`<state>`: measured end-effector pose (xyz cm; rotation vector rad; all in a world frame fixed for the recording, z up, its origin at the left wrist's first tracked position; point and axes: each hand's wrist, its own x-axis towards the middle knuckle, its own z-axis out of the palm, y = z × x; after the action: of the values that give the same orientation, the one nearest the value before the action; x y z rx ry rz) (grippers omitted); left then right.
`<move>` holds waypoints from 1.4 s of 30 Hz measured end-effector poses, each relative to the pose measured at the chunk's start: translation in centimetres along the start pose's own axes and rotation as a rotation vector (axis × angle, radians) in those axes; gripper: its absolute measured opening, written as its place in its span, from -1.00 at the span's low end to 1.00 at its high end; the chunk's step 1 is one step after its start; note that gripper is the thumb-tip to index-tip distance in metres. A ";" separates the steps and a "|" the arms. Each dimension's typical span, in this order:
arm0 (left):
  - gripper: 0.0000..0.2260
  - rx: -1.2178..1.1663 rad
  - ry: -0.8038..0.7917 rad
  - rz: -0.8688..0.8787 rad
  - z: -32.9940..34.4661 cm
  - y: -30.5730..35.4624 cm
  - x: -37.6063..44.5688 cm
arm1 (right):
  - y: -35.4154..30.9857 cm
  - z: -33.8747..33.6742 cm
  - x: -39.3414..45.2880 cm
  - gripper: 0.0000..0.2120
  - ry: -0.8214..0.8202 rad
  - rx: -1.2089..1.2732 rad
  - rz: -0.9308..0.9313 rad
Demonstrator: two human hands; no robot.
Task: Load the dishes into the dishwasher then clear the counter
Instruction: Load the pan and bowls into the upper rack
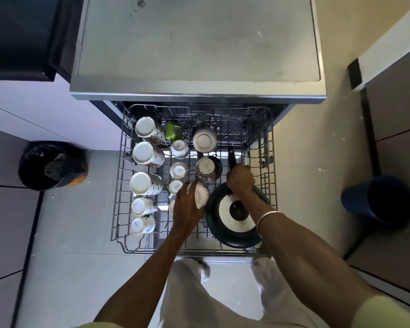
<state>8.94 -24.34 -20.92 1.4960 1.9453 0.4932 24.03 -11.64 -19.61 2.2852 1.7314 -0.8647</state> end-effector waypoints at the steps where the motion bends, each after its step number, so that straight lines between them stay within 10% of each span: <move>1: -0.29 -0.003 0.012 0.001 -0.2 -0.1 0.1 | 0.4 0.2 0.1 -0.68 -0.002 0.011 0.023; 32: -0.20 -0.006 0.123 0.024 -2.7 0.5 2.1 | 2.9 2.1 -0.7 -0.56 0.050 -0.108 0.180; 42: -0.19 0.010 0.132 0.041 -3.8 0.1 3.8 | -2.6 2.7 -1.3 -0.79 0.135 0.024 0.127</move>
<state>5.89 -20.38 -19.03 1.5477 2.0233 0.6151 20.48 -13.06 -20.56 2.4914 1.6121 -0.7263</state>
